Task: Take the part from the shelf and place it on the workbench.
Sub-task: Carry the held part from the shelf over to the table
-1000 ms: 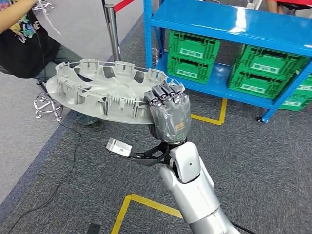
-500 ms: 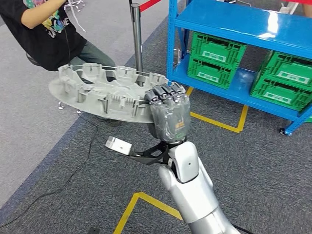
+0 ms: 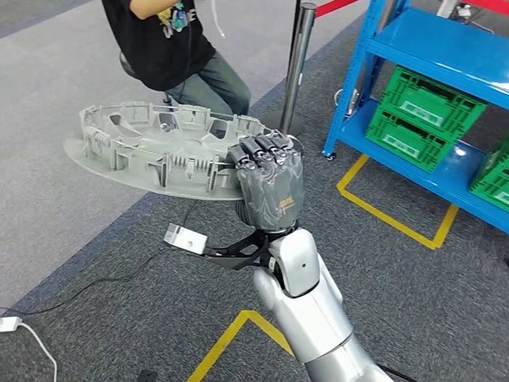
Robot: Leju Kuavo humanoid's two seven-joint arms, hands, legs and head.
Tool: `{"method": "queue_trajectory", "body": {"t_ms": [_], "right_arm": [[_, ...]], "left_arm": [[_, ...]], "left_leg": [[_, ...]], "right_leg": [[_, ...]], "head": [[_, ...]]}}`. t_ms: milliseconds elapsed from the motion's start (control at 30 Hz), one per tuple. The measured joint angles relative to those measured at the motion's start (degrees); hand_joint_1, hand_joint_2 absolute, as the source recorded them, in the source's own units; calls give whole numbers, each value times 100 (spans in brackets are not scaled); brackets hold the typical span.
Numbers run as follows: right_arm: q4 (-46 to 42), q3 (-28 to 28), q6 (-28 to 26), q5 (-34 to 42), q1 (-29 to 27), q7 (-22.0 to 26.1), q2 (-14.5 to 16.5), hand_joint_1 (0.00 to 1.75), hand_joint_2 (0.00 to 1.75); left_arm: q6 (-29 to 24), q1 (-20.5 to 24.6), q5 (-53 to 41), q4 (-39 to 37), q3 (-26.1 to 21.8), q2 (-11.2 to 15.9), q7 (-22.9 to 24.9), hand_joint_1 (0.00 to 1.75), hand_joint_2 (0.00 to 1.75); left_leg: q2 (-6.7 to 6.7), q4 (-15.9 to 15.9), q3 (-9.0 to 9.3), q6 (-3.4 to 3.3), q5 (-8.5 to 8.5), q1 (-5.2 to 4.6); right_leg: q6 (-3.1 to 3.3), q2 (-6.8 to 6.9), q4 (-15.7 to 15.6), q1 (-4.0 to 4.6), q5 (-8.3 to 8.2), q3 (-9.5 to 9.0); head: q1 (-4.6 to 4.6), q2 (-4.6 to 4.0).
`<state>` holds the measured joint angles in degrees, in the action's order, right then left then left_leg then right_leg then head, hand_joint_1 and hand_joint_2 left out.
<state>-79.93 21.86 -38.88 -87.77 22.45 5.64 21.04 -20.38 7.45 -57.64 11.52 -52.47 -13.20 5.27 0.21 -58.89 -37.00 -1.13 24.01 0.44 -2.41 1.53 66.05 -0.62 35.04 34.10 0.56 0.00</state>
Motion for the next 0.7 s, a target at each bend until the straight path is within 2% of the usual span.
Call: {"method": "queue_trajectory", "body": {"t_ms": [33,67,100,133,167,233,267,300,333,367,400,467,500,533,567,600,633,667,700], "right_arm": [[5,-1,0,4,1,0,-2,175,175],[14,-1,0,9,-1,-1,-3,175,175],[24,1,0,15,-2,-6,-4,175,175],[34,2,0,21,-2,-11,-4,175,175],[41,4,0,24,-2,-20,-4,175,175],[47,8,0,27,7,-35,-4,175,175],[50,11,0,28,17,-43,-3,175,175],[52,17,0,29,28,-46,-1,175,175],[55,26,0,30,35,-48,3,175,175],[56,39,0,28,42,-49,9,175,175],[57,54,0,27,44,-50,15,175,175],[57,70,0,27,52,-54,23,175,175],[58,71,0,28,55,-56,25,175,175],[58,70,0,30,58,-57,25,175,175],[59,70,0,29,56,-57,25,175,175],[61,71,0,26,54,-57,25,175,175],[62,72,0,22,53,-57,25,175,175],[62,73,0,15,52,-57,25,175,175],[62,75,0,8,52,-56,25,175,175]], "left_arm": [[8,10,0,0,-1,1,2,0,175],[18,15,1,0,-4,2,5,0,175],[28,14,1,0,-9,5,11,0,175],[38,12,2,0,-19,9,19,0,175],[44,10,3,0,-32,13,27,0,175],[52,14,3,0,-52,14,36,0,175],[56,18,3,0,-57,14,39,0,175],[59,16,4,0,-59,14,42,0,175],[61,11,4,0,-62,14,47,0,175],[61,2,4,0,-66,18,52,0,175],[62,-8,4,0,-69,20,56,0,175],[60,-9,4,0,-74,26,59,0,175],[58,-2,4,0,-74,28,59,0,175],[58,7,4,0,-75,30,59,0,175],[58,12,4,0,-76,32,59,0,175],[60,10,4,0,-79,32,60,0,175],[61,4,4,0,-83,34,62,0,175],[63,-1,4,0,-86,36,63,0,175],[65,-3,2,0,-89,38,65,0,175]], "left_leg": [[-78,-1,3,-19,3,-6],[-168,-1,8,-28,5,-14],[-259,-2,15,-33,8,-22],[-354,-3,27,-35,10,-27],[-451,-3,42,-34,12,-30],[-618,-13,51,-17,17,-34],[-685,-19,35,5,14,-28],[-747,-22,11,39,7,-14],[-807,-20,-13,79,-7,2],[-856,-13,-30,117,-17,22],[-804,-29,-43,148,-4,21],[-483,-316,-175,201,182,-2],[-280,-623,-320,227,348,-5],[-160,-997,-502,253,523,6],[-107,-1317,-660,276,642,23],[-81,-1499,-749,294,672,41],[-61,-1471,-730,308,595,54],[-24,-1227,-595,313,429,63],[68,-850,-386,311,239,65]], "right_leg": [[11,-89,417,5,151,226],[22,-127,750,10,222,436],[37,-141,894,13,183,567],[58,-156,810,14,26,592],[86,-195,519,14,-217,513],[147,-443,-246,-3,-652,227],[159,-567,-510,-11,-750,111],[164,-657,-647,-14,-776,47],[162,-666,-685,-11,-762,14],[166,-610,-713,-9,-765,-5],[187,-544,-740,-13,-776,-25],[239,-377,-794,-28,-791,-74],[259,-288,-804,-23,-786,-90],[272,-196,-805,-17,-776,-98],[277,-106,-804,-12,-767,-103],[276,-19,-803,-10,-755,-109],[268,63,-802,-10,-743,-117],[254,138,-801,-10,-728,-133],[234,210,-800,-9,-709,-156]], "head": [[-4,0],[-7,0],[-8,0],[-7,0],[-8,0],[-2,0],[-3,0],[1,0],[2,0],[-1,0],[5,0],[27,0],[36,0],[44,0],[43,0],[43,0],[44,0],[44,0],[45,0]]}}
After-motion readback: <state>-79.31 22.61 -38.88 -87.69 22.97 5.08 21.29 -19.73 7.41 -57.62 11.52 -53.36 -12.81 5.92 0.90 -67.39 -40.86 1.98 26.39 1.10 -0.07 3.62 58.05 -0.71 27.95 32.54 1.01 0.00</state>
